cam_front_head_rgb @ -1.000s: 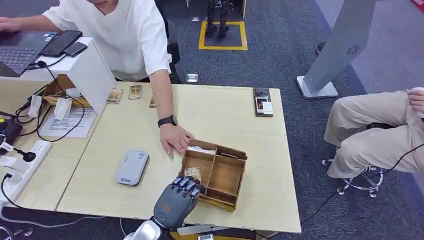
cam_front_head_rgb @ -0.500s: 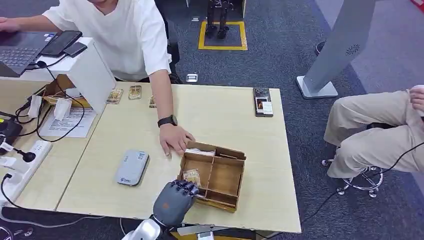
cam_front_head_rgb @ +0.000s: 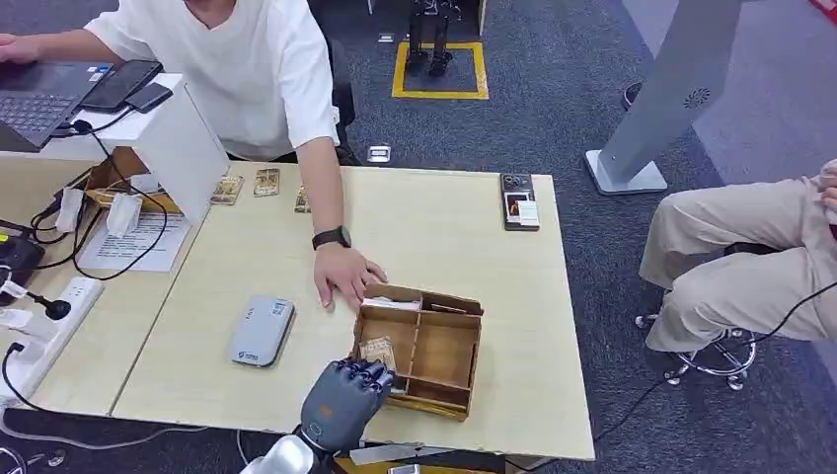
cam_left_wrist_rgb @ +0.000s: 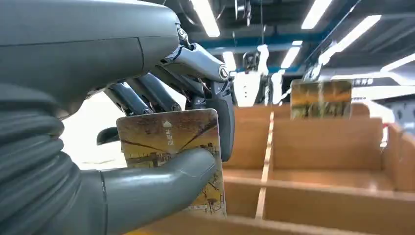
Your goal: Pass the card to the sensor for recognition and then transmit it.
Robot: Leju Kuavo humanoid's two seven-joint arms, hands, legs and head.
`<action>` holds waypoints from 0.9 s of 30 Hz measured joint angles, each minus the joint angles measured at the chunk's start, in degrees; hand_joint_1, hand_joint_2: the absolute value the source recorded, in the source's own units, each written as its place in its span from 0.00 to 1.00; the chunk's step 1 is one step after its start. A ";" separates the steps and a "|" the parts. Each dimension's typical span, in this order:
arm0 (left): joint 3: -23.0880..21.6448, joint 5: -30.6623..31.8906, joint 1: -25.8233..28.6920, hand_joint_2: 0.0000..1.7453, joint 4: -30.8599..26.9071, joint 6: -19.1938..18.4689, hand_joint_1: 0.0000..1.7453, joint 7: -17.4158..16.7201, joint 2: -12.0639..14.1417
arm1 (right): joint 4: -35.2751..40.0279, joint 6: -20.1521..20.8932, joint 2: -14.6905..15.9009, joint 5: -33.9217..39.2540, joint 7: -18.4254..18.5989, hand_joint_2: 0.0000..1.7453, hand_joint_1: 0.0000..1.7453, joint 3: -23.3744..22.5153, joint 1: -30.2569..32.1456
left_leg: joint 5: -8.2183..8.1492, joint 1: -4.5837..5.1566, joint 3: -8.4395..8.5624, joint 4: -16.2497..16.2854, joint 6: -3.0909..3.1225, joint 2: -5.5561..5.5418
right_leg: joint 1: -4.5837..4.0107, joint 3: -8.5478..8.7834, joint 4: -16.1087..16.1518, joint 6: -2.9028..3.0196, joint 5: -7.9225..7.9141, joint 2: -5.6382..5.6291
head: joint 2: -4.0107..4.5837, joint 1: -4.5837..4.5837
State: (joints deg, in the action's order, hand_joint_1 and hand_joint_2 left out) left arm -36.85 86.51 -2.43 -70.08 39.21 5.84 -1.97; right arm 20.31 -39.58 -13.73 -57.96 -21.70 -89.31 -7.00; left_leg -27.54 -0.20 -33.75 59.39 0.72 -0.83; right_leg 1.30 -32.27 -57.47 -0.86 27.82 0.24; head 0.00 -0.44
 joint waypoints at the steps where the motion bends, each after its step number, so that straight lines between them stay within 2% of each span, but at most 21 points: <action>1: 0.28 -0.33 0.20 1.00 -0.78 0.02 1.00 0.76 -0.02 | 0.00 0.00 0.00 -0.11 -0.02 1.00 0.00 0.00 0.00 | 0.00 0.00 0.00 0.00 0.00 0.00 | 0.00 0.00 0.00 0.00 0.00 0.00 | 0.00 0.00; 9: 4.44 -2.67 2.60 1.00 -9.23 0.35 1.00 8.20 -2.05 | 0.00 0.00 0.00 -0.33 -0.15 1.00 0.00 0.00 0.00 | 0.00 0.01 0.00 0.00 0.00 0.00 | 0.00 0.01 0.00 0.00 0.00 0.00 | -0.02 0.00; 12: 7.09 -6.45 3.94 1.00 -12.64 0.37 1.00 15.25 -3.88 | 0.00 0.00 0.00 -0.37 -0.13 1.00 0.00 0.00 0.03 | 0.00 0.01 0.00 0.00 0.00 0.00 | 0.00 0.00 0.00 0.00 0.00 0.00 | -0.02 0.00; 13: 9.21 -9.36 4.59 1.00 -14.22 0.39 1.00 20.86 -5.71 | 0.00 0.00 0.00 -0.42 -0.13 1.00 0.00 0.00 0.02 | 0.00 0.01 -0.01 0.00 0.00 0.00 | 0.00 0.01 0.00 0.00 0.00 0.01 | 0.00 0.02; 15: 13.23 -13.89 5.52 1.00 -16.07 0.48 1.00 29.11 -8.49 | 0.02 0.00 0.00 -0.42 -0.11 1.00 0.00 0.00 0.01 | 0.00 0.01 -0.01 0.00 0.00 0.00 | 0.01 0.01 0.00 0.00 0.00 0.00 | 0.00 0.00; 17: 16.24 -16.53 6.19 1.00 -17.33 0.50 1.00 33.03 -10.78 | 0.04 0.00 0.00 -0.42 -0.02 1.00 0.00 -0.02 0.02 | 0.00 0.02 0.00 0.00 0.00 0.00 | 0.01 0.01 0.00 0.00 0.00 0.00 | 0.00 0.02; 19: 18.70 -19.41 6.63 1.00 -18.67 0.50 1.00 33.75 -12.77 | 0.09 0.00 -0.02 -0.44 0.02 1.00 0.00 0.00 0.02 | -0.01 0.02 0.00 0.00 0.01 0.00 | 0.01 0.00 0.00 0.00 0.00 0.00 | 0.00 0.02; 27: 22.73 -26.12 7.44 1.00 -21.77 0.63 1.00 34.09 -13.62 | 0.52 0.00 -0.26 -1.07 0.15 1.00 0.00 0.00 0.01 | 0.00 0.00 0.04 0.00 -0.01 0.02 | -0.01 0.00 0.00 0.00 0.00 -0.01 | 0.00 -0.02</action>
State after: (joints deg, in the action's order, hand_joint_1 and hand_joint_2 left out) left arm -14.12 60.39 5.01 -91.84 39.85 39.93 -15.58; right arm 20.83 -39.58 -13.99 -59.04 -21.55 -89.31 -6.98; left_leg -27.53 -0.20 -33.71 59.39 0.71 -0.81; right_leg 1.30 -32.27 -57.47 -0.85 27.82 0.22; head 0.00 -0.46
